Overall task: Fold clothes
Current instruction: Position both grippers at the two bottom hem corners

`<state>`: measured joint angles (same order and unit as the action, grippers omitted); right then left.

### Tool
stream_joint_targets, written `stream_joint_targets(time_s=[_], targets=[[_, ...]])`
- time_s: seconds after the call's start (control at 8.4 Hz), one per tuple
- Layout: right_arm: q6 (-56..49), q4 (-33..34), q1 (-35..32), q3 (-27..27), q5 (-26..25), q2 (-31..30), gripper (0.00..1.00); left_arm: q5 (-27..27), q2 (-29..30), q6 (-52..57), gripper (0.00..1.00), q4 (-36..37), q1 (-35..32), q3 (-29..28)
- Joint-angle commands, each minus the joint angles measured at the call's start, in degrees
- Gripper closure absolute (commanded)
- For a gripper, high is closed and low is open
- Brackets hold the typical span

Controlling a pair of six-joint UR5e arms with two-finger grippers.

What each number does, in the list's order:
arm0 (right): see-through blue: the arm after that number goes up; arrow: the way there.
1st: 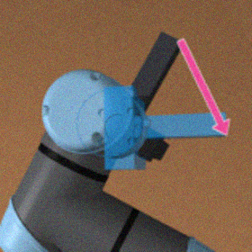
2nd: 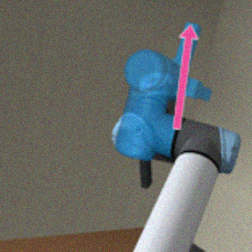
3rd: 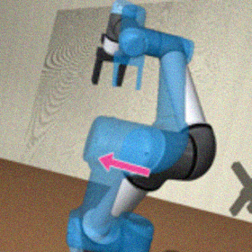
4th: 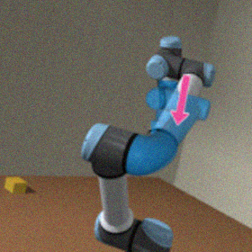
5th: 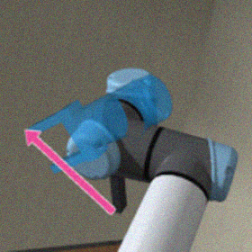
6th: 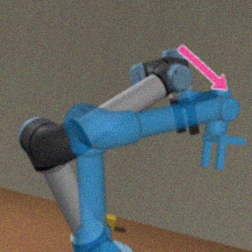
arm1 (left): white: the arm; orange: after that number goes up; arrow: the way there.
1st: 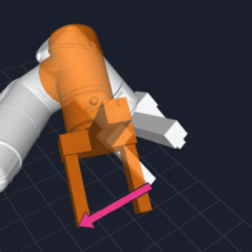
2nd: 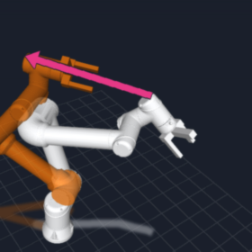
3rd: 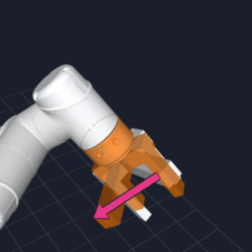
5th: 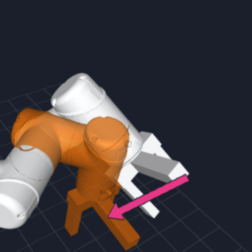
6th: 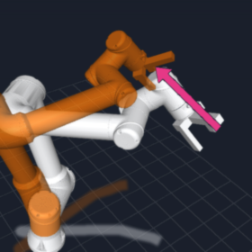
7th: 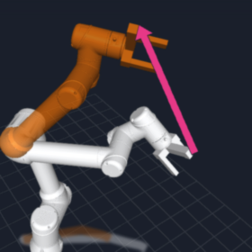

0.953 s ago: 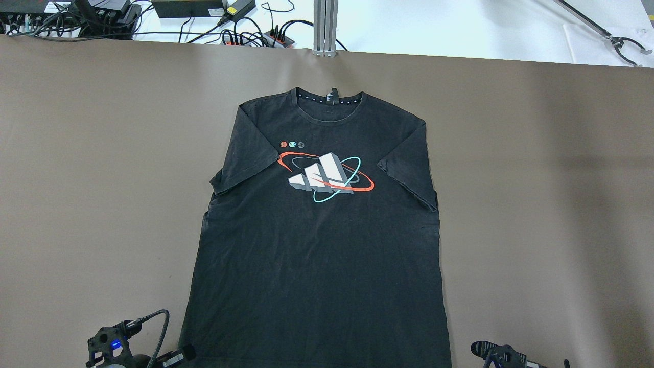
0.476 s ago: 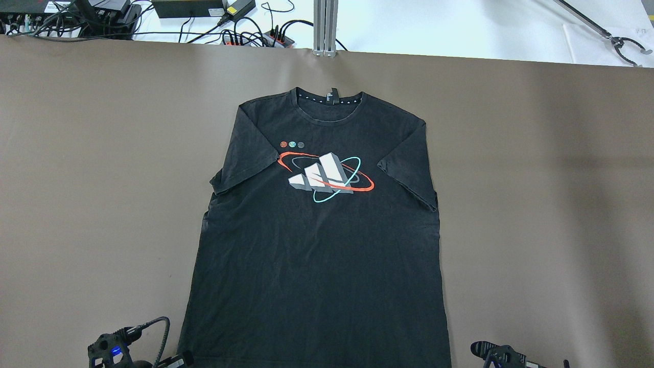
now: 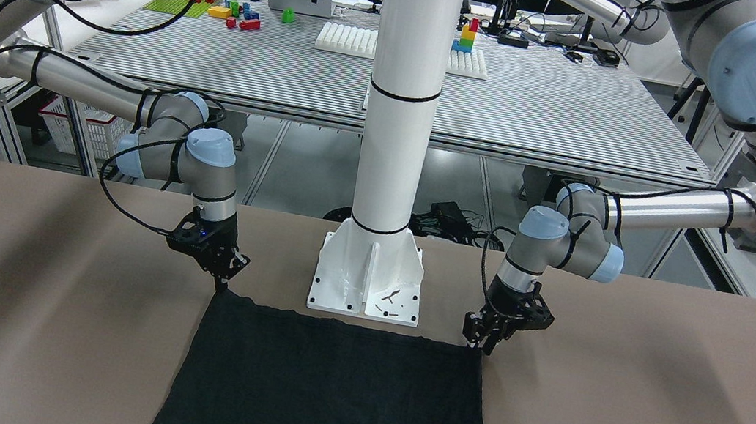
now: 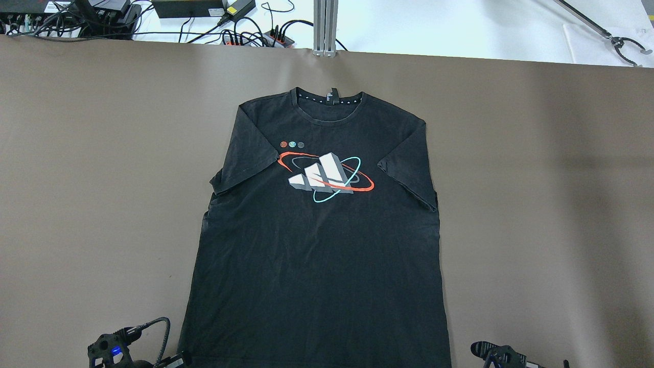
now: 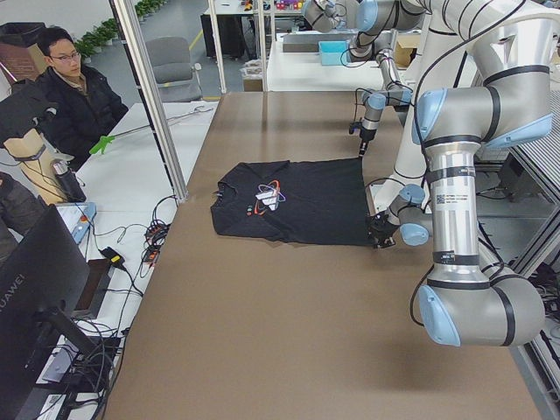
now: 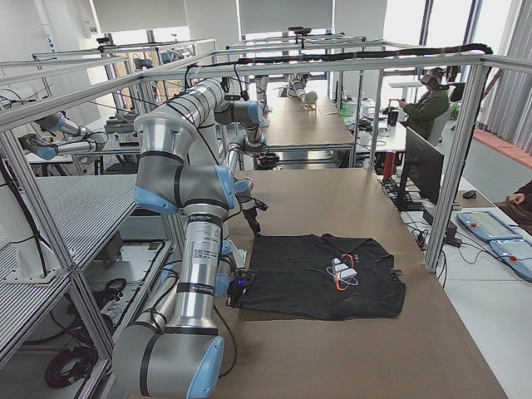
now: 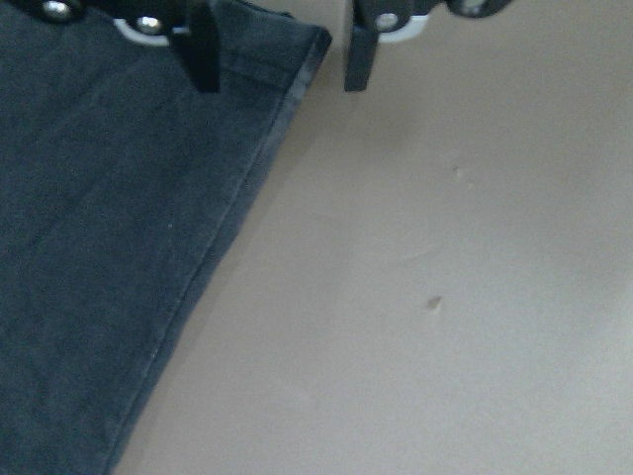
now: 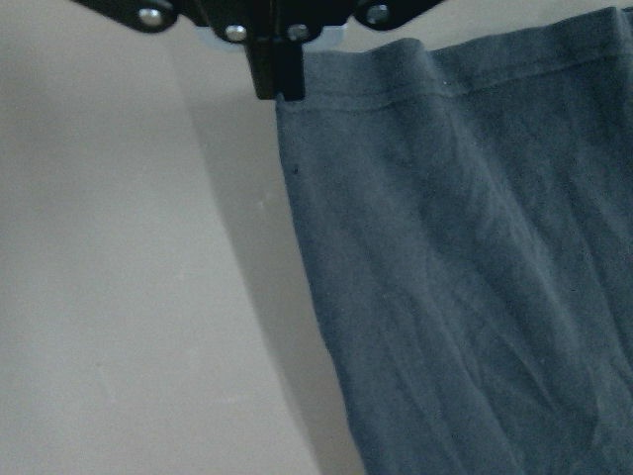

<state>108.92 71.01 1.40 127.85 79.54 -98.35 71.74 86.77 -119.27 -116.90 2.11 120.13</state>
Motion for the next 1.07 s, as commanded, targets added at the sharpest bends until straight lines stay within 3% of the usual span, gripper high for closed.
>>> stream_joint_targets(time_s=[0.0,0.12,0.24,0.48,0.71,0.95], targets=[[0.15,0.00,0.00,0.12,0.00,0.00,1.00,-0.02,-0.02,0.00,0.60,0.00,0.78,0.28],[0.15,0.00,0.00,0.03,0.00,-0.08,1.00,0.07,-0.02,0.00,0.69,0.00,0.79,0.36],[0.15,0.00,0.00,0.03,0.00,-0.09,1.00,0.24,-0.02,0.00,0.84,0.00,0.88,0.45],[0.15,0.00,-0.08,0.21,0.00,-0.09,1.00,0.60,-0.46,0.00,1.00,0.09,1.40,2.02],[0.15,0.00,-0.17,3.18,0.26,-0.78,1.00,1.91,-4.58,0.00,1.00,3.75,1.84,9.90],[0.06,0.00,-0.26,7.74,0.79,-3.84,1.00,1.92,-4.68,-0.09,1.00,5.80,1.84,13.71]])
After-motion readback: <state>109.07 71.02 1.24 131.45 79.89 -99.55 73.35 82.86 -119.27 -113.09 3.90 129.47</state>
